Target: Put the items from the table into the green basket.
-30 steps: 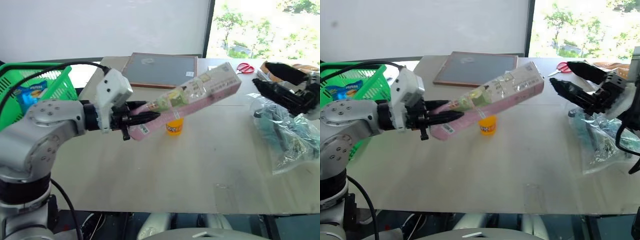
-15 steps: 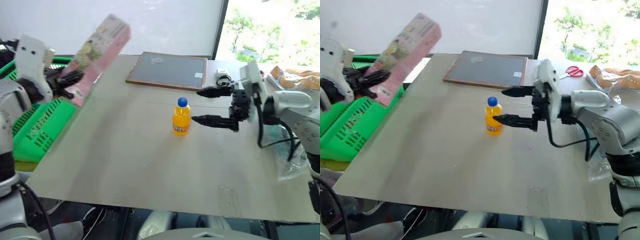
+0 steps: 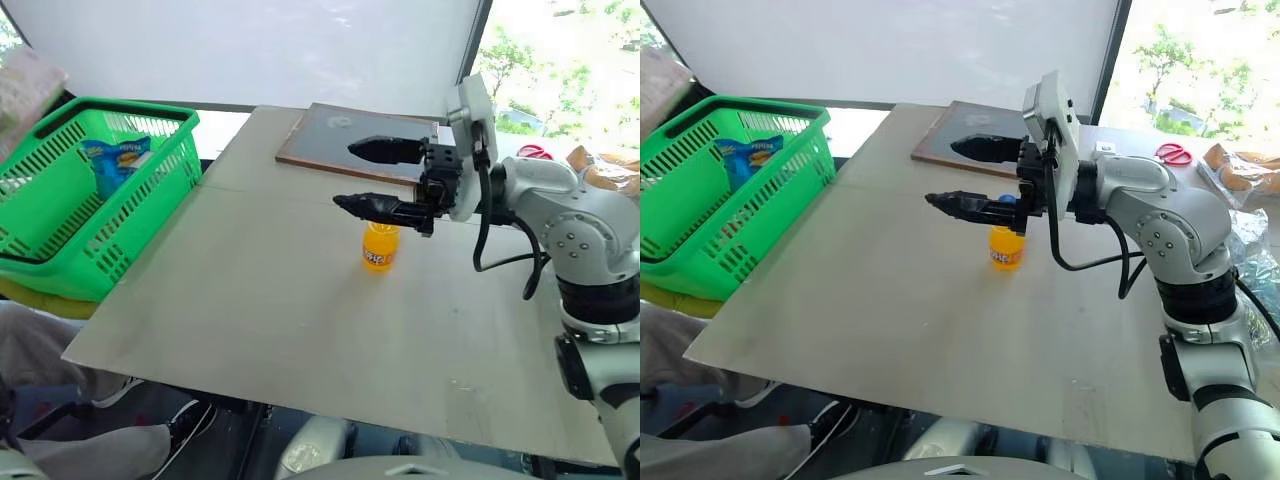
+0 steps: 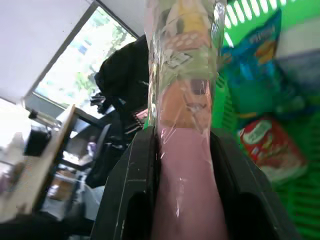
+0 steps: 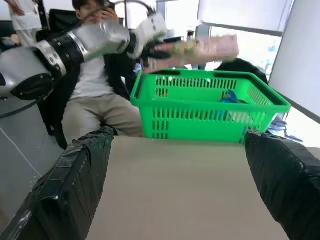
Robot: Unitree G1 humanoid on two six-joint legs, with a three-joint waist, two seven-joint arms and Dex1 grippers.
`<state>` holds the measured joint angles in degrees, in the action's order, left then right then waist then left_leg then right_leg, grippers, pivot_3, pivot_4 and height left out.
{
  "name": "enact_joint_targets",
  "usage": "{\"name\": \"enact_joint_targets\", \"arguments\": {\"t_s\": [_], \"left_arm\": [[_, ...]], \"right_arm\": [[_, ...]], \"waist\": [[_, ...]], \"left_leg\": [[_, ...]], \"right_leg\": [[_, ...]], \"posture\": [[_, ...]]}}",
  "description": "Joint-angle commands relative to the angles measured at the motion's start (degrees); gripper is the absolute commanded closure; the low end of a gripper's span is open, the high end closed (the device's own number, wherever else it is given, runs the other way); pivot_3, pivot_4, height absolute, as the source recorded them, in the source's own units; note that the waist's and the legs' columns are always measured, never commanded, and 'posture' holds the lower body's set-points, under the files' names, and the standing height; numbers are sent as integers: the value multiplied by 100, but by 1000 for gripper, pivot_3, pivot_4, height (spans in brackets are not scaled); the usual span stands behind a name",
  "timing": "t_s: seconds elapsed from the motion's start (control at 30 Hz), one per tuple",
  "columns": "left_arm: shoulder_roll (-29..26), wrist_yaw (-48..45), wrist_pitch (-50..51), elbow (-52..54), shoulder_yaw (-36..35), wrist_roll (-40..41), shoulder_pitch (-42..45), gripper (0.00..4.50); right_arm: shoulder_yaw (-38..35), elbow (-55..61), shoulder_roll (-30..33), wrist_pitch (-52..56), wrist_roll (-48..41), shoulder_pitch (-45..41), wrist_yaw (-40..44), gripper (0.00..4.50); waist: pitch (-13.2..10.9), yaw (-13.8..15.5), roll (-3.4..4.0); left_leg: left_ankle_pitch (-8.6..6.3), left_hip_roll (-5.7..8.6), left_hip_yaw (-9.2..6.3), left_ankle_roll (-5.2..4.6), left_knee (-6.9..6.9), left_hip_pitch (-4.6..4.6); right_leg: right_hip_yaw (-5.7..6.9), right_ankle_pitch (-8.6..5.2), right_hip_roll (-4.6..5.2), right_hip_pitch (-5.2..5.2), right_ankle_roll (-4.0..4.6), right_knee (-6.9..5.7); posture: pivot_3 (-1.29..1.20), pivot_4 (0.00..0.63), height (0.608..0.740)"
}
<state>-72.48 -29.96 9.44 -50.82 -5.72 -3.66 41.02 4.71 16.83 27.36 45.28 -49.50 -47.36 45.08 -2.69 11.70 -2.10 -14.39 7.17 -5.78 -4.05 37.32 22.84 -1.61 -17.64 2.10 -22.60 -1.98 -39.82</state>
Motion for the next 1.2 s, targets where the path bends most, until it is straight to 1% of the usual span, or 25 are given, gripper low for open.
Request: {"name": "enact_joint_targets", "arguments": {"t_s": [0.03, 0.13, 0.23, 0.27, 0.3, 0.37, 0.47, 0.53, 0.6, 0.63, 0.7, 0.73, 0.8, 0.83, 0.87, 0.93, 1.0, 1.1, 1.13, 1.2], "left_arm": [[82, 103, -890, -990, 264, -409, 366, 3163], [140, 181, -1147, -1500, 372, -562, 611, 3163], [144, 210, -1472, -1647, 498, -734, 666, 2247], [145, 332, -1744, -1587, 538, -814, 663, 2130], [155, 433, -1956, -1523, 539, -843, 685, 1521], [174, 583, -2428, -1314, 429, -773, 814, 1466], [387, 299, -2535, -874, 83, -300, 1037, 1466], [555, 78, -2272, -448, -34, -95, 1007, 1466], [622, 91, -2111, -146, 14, -177, 857, 1466], [710, 2, -1991, 75, -85, -18, 773, 1466], [961, -334, -1520, 618, -376, 517, 631, 1466], [1192, -605, -1060, 1335, -508, 973, 427, 1212], [1697, -1168, 319, 3593, -525, 2335, -346, 712], [1886, -1243, 1104, 4628, -487, 2961, -767, 103], [1990, -1247, 1667, 5458, -447, 3408, -1151, 42], [2228, -940, 2635, 6529, -559, 4113, -1724, 42], [2223, -920, 3102, 7198, -652, 4396, -2279, 42], [2302, -700, 3702, 7543, -858, 4838, -2501, 42], [2269, -740, 3758, 7671, -718, 4805, -2525, 42], [2333, -786, 3759, 7814, -302, 4628, -2490, 42]], "right_arm": [[-251, 132, -43, 31, -53, -145, -132, 0], [-239, 193, 59, 71, 59, -84, -140, 0], [-216, 252, 210, 113, 158, 30, -142, 0], [-196, 277, 275, 101, 214, 83, -125, 0], [-188, 289, 318, 96, 243, 124, -109, 0], [-198, 341, 384, 105, 285, 203, -101, 0], [-238, 396, 432, 126, 294, 277, -108, 0], [-262, 457, 455, 153, 297, 340, -134, 0], [-276, 510, 461, 171, 310, 385, -181, 0], [-296, 544, 470, 186, 307, 410, -205, 0], [-334, 595, 496, 209, 300, 446, -240, 0], [-384, 642, 543, 239, 276, 488, -255, 0], [-567, 801, 743, 339, 216, 697, -298, 0], [-654, 910, 891, 400, 218, 860, -326, 0], [-729, 1018, 1015, 449, 232, 1016, -361, 0], [-892, 1238, 1201, 540, 205, 1295, -480, 0], [-1075, 1463, 1369, 646, 105, 1539, -583, 0], [-1398, 1758, 1645, 837, -97, 1980, -685, 0], [-1469, 1842, 1769, 868, -92, 2167, -681, 0], [-1534, 1932, 1937, 854, -3, 2444, -703, 0]], "waist": [[10, 27, -16], [21, 16, -23], [25, -9, -23], [26, -18, -23], [27, -54, -25], [32, -108, -34], [51, -144, -63], [53, -149, -64], [63, -164, -62], [66, -177, -56], [70, -216, -50], [70, -250, -50], [75, -276, -49], [80, -290, -53], [83, -304, -54], [85, -432, -55], [85, -620, -54], [95, -884, -27], [101, -948, -15], [111, -982, 10]], "left_leg": [[0, 1, 0, 0, 1, 0], [0, 1, 6, 0, 2, 0], [0, 0, 21, -1, 1, 0], [0, 0, 22, -1, 1, 1], [0, 0, 27, -1, 0, 0], [-1, 0, 28, -1, 0, 1], [-1, 0, 27, -2, 1, 2], [-1, -1, 27, -2, 4, 2], [0, -1, 31, -2, 4, 2], [0, 0, 31, -2, 4, 2], [0, -1, 34, -2, 4, 2], [0, -1, 33, -2, 5, 2], [0, -3, 28, -2, 7, 3], [0, -3, 25, -3, 15, 3], [-2, -3, 22, -6, 20, 5], [-10, -1, 32, -19, 25, 7], [-12, -2, 40, -23, 26, 6], [-6, -3, 37, -13, 9, -14], [-4, -4, 34, -9, 7, -25], [0, -10, 34, -3, 3, -43]], "right_leg": [[3, 0, 1, -1, 0, 0], [7, 0, 4, -5, 0, -5], [7, 0, 11, -16, 0, -11], [7, 0, 11, -17, 0, -11], [6, 0, 12, -19, 0, -14], [8, 0, 13, -20, 0, -14], [12, 0, 15, -19, 0, -13], [14, 0, 17, -18, 0, -12], [10, 0, 18, -18, 0, -12], [10, 0, 17, -18, 0, -12], [8, 0, 17, -20, 0, -14], [10, 0, 17, -20, 0, -18], [13, 0, 17, -19, 0, -15], [14, 0, 20, -15, 0, -21], [13, 1, 20, -8, 0, -13], [1, 1, 21, -5, 0, -6], [-8, 1, 20, -8, 0, -6], [-23, 0, 12, -14, 2, -7], [-27, 0, 8, -13, 2, -11], [-30, 8, 2, 0, 16, -11]], "posture": [[281, 13, 740], [267, 11, 740], [260, 12, 740], [260, 11, 740], [258, 10, 740], [258, 10, 740], [249, 4, 740], [245, 0, 740], [235, 0, 740], [235, 0, 740], [224, 0, 740], [224, 0, 740], [197, 0, 740], [176, 0, 740], [165, 0, 740], [127, 0, 740], [106, 0, 740], [85, 1, 740], [83, 2, 740], [73, 5, 740]]}}
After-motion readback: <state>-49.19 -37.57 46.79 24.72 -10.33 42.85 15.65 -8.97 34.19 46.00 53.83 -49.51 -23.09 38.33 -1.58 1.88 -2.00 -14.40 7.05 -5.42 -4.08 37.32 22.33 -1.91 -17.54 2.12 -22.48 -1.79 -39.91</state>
